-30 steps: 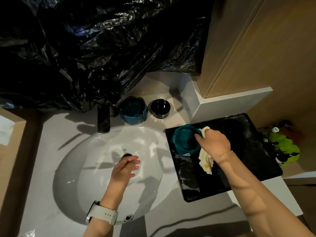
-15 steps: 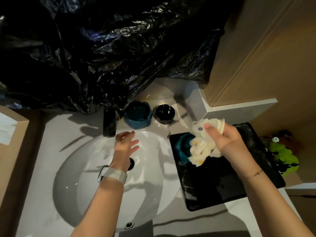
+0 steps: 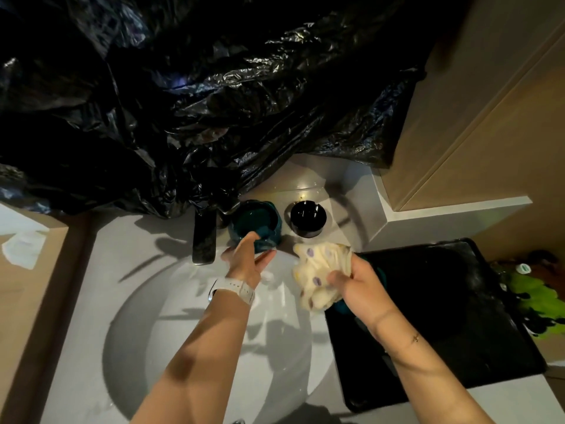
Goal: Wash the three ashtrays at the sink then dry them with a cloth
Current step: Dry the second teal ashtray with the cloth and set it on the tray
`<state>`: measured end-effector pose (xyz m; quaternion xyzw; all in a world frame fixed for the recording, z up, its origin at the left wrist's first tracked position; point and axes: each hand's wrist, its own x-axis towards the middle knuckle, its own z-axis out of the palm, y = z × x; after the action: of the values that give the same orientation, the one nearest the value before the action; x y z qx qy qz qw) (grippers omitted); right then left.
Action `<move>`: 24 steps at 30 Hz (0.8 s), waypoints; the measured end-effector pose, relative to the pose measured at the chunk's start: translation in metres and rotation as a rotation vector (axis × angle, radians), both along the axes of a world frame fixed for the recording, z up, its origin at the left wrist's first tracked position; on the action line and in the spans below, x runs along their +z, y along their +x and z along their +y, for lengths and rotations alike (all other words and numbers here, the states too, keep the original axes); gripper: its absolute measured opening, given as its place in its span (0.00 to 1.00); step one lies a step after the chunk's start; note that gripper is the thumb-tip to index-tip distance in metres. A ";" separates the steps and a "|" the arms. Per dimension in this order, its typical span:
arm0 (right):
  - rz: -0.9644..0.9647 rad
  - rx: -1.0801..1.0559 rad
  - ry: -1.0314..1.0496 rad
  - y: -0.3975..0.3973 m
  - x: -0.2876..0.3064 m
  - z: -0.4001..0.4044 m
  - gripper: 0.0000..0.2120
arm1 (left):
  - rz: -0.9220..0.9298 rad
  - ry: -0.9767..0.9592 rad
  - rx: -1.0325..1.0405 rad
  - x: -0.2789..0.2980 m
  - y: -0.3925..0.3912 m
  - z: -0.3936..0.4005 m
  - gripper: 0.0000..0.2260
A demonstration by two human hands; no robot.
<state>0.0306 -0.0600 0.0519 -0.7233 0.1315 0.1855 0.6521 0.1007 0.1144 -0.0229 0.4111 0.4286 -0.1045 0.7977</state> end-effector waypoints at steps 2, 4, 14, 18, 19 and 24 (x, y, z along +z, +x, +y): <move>0.014 -0.029 -0.005 -0.005 -0.004 -0.002 0.19 | -0.028 -0.007 0.053 -0.009 -0.012 0.006 0.04; 0.035 -0.059 0.007 -0.010 -0.005 -0.002 0.20 | -0.054 -0.012 0.036 -0.018 -0.027 0.014 0.13; 0.033 -0.121 0.108 -0.048 0.004 -0.007 0.17 | -0.286 0.459 -0.308 -0.003 -0.127 0.054 0.20; 0.006 -0.111 0.144 -0.065 0.008 -0.006 0.16 | -0.419 1.137 -0.497 0.017 -0.142 0.069 0.23; 0.006 -0.102 0.153 -0.070 0.009 -0.005 0.16 | -0.511 1.282 -0.557 0.022 -0.146 0.074 0.25; 0.018 -0.066 0.168 -0.091 0.009 -0.002 0.17 | -0.790 1.868 -0.725 0.050 -0.147 0.090 0.24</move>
<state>-0.0599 -0.0624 0.0608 -0.6596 0.1448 0.1808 0.7150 -0.0462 0.2046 0.0267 0.9648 -0.0964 0.1742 0.1718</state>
